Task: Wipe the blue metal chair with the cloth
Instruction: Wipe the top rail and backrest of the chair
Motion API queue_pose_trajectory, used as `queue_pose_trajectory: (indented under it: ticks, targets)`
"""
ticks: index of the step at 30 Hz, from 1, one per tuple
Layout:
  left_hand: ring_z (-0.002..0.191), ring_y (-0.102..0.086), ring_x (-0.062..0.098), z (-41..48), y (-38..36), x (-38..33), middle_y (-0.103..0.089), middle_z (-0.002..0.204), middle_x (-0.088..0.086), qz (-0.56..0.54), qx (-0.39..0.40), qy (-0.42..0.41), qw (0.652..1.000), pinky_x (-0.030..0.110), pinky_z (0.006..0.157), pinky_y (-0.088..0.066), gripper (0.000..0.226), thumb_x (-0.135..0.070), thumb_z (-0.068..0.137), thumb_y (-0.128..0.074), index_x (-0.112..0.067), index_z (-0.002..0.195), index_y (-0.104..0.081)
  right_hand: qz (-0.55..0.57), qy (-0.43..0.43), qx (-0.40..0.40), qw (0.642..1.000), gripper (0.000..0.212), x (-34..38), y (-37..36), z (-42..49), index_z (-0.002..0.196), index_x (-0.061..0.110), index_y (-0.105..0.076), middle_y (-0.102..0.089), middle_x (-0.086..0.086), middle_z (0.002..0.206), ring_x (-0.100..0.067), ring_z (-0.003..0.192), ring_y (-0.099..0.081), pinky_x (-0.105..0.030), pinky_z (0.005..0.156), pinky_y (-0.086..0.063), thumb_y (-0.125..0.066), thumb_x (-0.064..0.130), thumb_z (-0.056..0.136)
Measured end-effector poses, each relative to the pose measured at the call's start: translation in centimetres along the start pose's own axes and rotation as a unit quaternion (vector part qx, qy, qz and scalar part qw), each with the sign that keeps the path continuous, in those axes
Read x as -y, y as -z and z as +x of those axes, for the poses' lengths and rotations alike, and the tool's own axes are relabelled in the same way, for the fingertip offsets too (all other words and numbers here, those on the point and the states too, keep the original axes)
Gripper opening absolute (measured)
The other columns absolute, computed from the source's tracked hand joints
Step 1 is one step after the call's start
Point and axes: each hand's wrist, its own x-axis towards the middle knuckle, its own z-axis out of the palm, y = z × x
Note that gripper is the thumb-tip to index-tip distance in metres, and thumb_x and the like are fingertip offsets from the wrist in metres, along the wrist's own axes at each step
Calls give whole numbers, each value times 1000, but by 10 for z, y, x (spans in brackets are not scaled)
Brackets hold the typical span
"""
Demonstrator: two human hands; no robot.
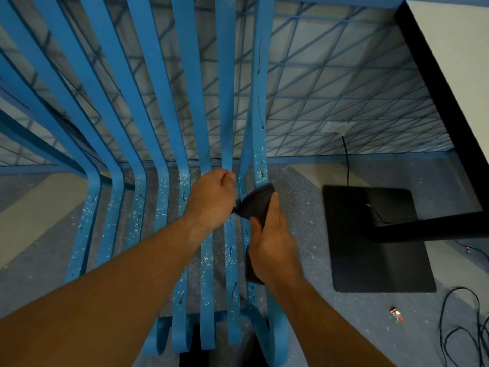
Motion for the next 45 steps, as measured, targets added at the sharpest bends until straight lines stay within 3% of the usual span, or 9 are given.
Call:
queue_pose_trajectory:
  ticks: [4, 9, 14, 20, 25, 28, 34, 39, 45]
  targets:
    - [45, -39, 6, 4, 4, 3, -45, 57, -2, -12, 2, -8, 1000, 12, 38, -33, 34, -30, 104, -39, -11, 86, -61, 0, -70, -13, 997, 50, 17, 6, 35, 132, 17, -36, -61, -4, 101, -23, 84, -63, -47, 74, -56, -32, 53, 99]
    - [48, -41, 8, 9, 13, 5, -45, 59, -2, -18, -3, 9, 1000, 21, 45, -35, 36, -33, 103, -38, -10, 90, -61, -4, -100, -64, 993, 58, 42, 12, 77, 109, 14, -49, -57, -3, 85, -22, 77, -62, -43, 70, -57, -23, 63, 96]
    - [46, -39, 6, 13, 19, 4, -43, 57, -4, -14, -1, 10, 1000, 17, 42, -33, 36, -34, 104, -37, -15, 79, -56, -15, -44, -106, 993, 52, 41, 6, 83, 123, 12, -44, -61, -9, 94, -28, 83, -65, -48, 70, -57, -25, 54, 100]
    - [47, -40, 7, 21, 16, -4, -44, 57, -4, -27, 12, -5, 1000, 17, 41, -34, 34, -30, 103, -40, -12, 83, -59, -4, 17, -43, 999, 61, 16, 1, 42, 154, 29, -4, -50, -3, 124, -21, 95, -58, -46, 79, -54, -34, 41, 102]
    - [58, -52, 11, 21, 11, -12, -60, 72, 6, -23, 22, -13, 999, 16, 47, -41, 30, -32, 103, -39, -15, 96, -63, 18, -55, -23, 998, 41, 12, 4, 42, 124, 22, -42, -60, 2, 91, -16, 78, -61, -44, 72, -56, -32, 53, 98]
    - [60, -54, 12, 25, 8, -18, -65, 77, 8, -15, 15, -13, 1000, 19, 49, -43, 27, -33, 103, -39, -19, 97, -62, 23, -103, -24, 994, 54, 25, 11, 64, 103, 17, -52, -60, -3, 86, -18, 76, -60, -39, 68, -53, -21, 62, 96]
    - [58, -51, 11, 40, 8, -29, -64, 77, 11, -14, -27, -9, 1000, 20, 49, -40, 30, -31, 102, -43, -12, 93, -64, 32, -58, -84, 994, 52, 38, 14, 92, 115, 13, -51, -63, -9, 96, -28, 85, -63, -46, 75, -54, -23, 54, 100]
    - [66, -56, 16, 57, 4, -44, -65, 80, 13, -32, -53, 2, 998, 28, 55, -45, 31, -30, 102, -43, -11, 93, -66, 102, 21, -14, 995, 54, 10, 4, 65, 145, 30, -29, -59, 1, 115, -15, 95, -63, -42, 80, -56, -32, 54, 96]
    - [67, -49, -2, 63, -6, -53, -57, 81, -7, -86, -94, 22, 992, 11, 60, -40, 27, -31, 103, -40, -29, 81, -53, 118, -26, -8, 993, 43, 32, 21, 109, 112, 20, -51, -58, 5, 79, -13, 69, -60, -31, 59, -51, -31, 55, 97]
